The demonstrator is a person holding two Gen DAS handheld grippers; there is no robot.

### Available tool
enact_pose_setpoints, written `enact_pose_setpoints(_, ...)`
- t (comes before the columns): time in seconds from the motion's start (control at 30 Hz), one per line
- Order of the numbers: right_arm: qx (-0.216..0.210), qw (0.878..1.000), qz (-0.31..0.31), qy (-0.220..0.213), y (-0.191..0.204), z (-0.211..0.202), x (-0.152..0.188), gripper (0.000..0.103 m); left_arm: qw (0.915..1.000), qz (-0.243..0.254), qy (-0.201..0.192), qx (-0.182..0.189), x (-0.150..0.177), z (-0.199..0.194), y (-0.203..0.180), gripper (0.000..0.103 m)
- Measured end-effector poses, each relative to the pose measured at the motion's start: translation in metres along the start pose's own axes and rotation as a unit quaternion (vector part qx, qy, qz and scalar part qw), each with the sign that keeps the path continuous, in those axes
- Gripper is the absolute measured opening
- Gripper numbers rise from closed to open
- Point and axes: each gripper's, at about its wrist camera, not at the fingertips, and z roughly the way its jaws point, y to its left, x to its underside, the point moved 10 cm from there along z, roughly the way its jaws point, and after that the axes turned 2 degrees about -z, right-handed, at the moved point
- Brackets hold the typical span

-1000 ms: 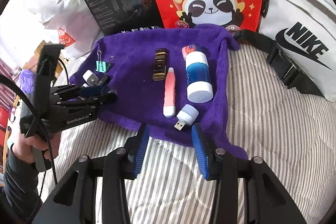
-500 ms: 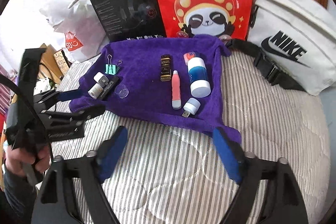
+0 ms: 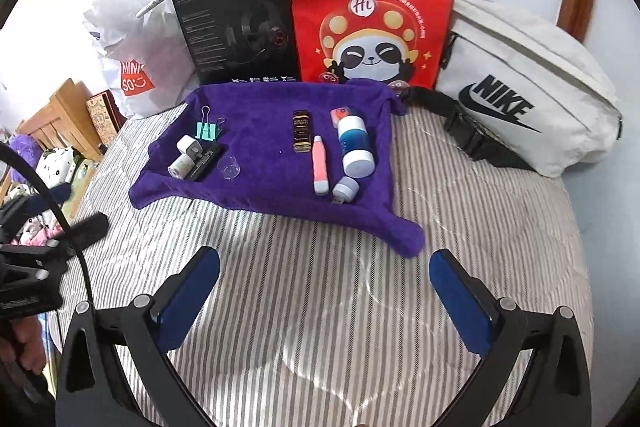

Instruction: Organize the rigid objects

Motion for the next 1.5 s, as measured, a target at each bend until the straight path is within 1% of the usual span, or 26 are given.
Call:
enact_pose_setpoints(0.17, 0.006, 1.000, 0.005, -0.013, -0.001, -0.022, 0.005, 0.103, 0.9996, -0.004, -0.023, -0.014, -0.002, -0.029, 0.005, 0.100)
enact_pose_setpoints(0.3, 0.016, 1.000, 0.003, -0.022, -0.002, -0.034, 0.007, 0.103, 0.9995, -0.014, -0.027, -0.010, 0.001, -0.039, 0.006, 0.101)
enact_pose_setpoints(0.53, 0.036, 0.999, 0.013, -0.024, -0.013, -0.045, 0.012, 0.103, 0.9996, -0.025, -0.016, -0.002, 0.015, -0.037, 0.007, 0.101)
enact_pose_setpoints(0.8, 0.037, 0.999, 0.021, -0.024, -0.021, -0.048, 0.017, 0.103, 0.9997, -0.015, -0.005, -0.016, 0.021, -0.030, 0.008, 0.101)
enact_pose_setpoints(0.97, 0.037, 0.999, 0.020, -0.027, -0.022, -0.050, 0.017, 0.103, 0.9998, -0.015, -0.003, -0.011, 0.021, -0.030, 0.005, 0.101)
enact_pose_setpoints(1.5, 0.037, 0.999, 0.017, -0.036, -0.023, -0.056, 0.016, 0.103, 0.9997, -0.017, -0.003, -0.015, 0.024, -0.032, 0.008, 0.101)
